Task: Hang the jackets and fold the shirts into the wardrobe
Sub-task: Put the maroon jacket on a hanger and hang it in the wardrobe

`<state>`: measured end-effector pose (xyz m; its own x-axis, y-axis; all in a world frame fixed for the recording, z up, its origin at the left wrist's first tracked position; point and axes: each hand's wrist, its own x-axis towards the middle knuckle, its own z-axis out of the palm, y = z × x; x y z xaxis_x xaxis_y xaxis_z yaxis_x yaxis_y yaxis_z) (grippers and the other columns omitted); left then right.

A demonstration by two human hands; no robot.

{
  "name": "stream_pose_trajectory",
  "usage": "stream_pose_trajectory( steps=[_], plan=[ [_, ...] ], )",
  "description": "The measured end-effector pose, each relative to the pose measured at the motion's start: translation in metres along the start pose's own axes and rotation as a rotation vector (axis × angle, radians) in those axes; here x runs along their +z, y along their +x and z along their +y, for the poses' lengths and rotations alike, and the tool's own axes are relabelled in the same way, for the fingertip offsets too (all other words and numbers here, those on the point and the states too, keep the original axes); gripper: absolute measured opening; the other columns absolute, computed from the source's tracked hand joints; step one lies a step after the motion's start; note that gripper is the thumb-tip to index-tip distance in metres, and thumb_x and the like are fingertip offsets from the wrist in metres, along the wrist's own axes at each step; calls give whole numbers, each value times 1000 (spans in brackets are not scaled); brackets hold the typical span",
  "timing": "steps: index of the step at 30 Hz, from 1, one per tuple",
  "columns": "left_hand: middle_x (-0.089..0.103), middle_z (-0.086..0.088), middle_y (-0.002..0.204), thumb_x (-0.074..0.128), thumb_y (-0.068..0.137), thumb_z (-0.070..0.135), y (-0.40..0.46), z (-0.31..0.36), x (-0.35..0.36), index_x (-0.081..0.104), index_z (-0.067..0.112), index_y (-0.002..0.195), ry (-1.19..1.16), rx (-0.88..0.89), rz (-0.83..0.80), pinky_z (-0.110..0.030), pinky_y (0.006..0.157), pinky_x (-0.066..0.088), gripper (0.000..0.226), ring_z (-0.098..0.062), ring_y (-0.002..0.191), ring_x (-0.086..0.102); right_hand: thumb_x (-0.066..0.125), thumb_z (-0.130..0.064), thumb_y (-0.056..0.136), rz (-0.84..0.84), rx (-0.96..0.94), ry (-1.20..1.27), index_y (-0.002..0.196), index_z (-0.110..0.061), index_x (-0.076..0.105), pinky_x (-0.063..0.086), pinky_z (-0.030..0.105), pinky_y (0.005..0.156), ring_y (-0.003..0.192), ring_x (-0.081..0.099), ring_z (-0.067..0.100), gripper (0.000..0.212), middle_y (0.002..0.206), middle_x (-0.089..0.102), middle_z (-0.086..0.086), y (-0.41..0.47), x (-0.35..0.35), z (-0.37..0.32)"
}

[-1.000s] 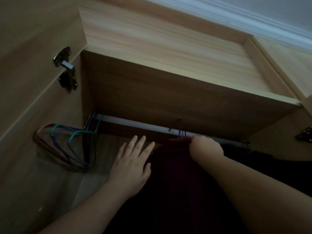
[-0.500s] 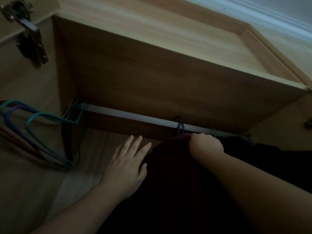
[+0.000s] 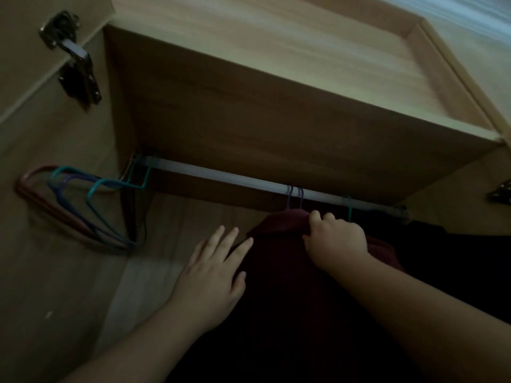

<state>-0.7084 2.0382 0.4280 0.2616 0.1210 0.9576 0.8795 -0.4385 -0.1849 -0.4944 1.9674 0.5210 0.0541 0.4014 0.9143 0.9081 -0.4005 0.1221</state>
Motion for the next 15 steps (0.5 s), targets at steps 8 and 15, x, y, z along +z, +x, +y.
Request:
stream_pose_trajectory(
  steps=[8,15],
  plan=[
    [-1,9,165,23,98,52,-24,62,-18,0,42,153,-179,30,8,-39,121,4,61,-12,150,-13,22,-54,98,-12,-183,-55,156,-29,12,14,54,119,151,10,26,64,164,13,3,-104,-21,26],
    [-3,10,165,26,98,53,-111,167,-58,-1,41,155,-367,59,-139,-40,124,5,64,-10,149,-17,25,-54,95,-100,-153,-41,156,-25,20,17,54,120,152,11,23,68,163,20,3,-246,-32,103]
  ],
)
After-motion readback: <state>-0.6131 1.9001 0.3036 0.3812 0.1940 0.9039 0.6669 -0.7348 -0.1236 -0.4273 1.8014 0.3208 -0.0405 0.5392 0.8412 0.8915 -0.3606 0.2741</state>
